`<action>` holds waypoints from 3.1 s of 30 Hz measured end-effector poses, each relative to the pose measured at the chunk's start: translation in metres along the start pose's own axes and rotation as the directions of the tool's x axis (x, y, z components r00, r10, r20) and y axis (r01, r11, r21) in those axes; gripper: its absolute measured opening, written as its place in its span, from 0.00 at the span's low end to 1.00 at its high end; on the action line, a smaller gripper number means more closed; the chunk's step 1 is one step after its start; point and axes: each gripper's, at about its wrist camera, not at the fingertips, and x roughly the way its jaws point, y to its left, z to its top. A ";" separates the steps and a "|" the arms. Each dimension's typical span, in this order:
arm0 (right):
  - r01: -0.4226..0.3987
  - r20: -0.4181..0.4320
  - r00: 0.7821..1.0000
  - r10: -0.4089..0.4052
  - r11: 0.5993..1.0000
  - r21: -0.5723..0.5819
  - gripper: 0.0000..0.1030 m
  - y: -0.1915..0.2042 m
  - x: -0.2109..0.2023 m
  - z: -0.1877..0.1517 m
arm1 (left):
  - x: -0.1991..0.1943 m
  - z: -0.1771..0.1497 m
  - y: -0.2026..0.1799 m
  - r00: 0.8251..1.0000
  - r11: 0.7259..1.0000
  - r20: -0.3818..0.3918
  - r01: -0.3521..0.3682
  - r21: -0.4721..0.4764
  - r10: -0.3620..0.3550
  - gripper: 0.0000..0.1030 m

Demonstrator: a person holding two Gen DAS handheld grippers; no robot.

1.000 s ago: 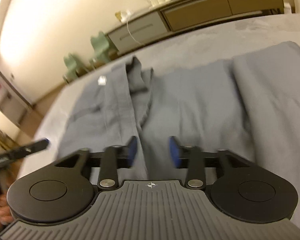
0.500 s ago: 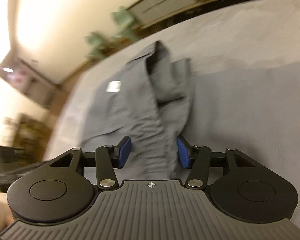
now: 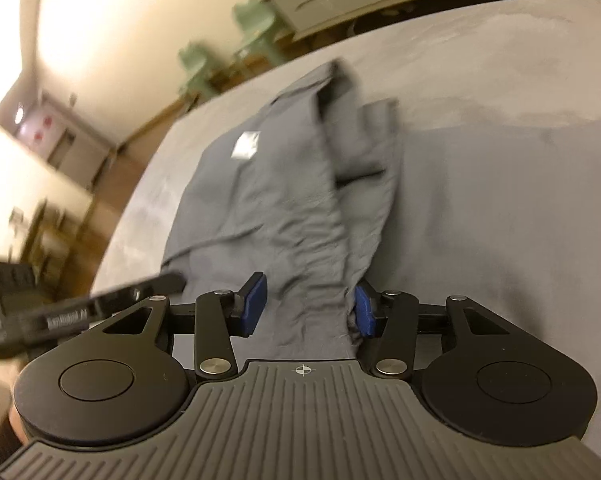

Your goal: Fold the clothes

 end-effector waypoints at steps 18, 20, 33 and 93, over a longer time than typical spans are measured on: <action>0.102 0.027 0.995 -0.100 0.991 -0.089 0.10 0.029 -0.002 -0.003 | 0.004 0.008 -0.005 0.999 0.999 -0.005 0.036 0.015 -0.036 0.47; 0.130 0.104 0.987 -0.118 0.985 -0.115 0.08 0.042 -0.024 -0.014 | -0.004 0.010 -0.008 0.999 0.999 0.023 0.047 0.025 -0.048 0.47; 0.265 0.096 0.962 -0.257 0.960 -0.087 0.21 0.007 -0.051 -0.044 | 0.014 -0.008 -0.049 0.999 0.985 0.025 0.028 0.172 -0.033 0.46; 0.416 0.353 0.782 -0.513 0.852 0.317 0.68 -0.143 -0.254 -0.168 | 0.027 -0.056 -0.339 0.997 0.927 -0.044 0.070 0.369 -0.058 0.73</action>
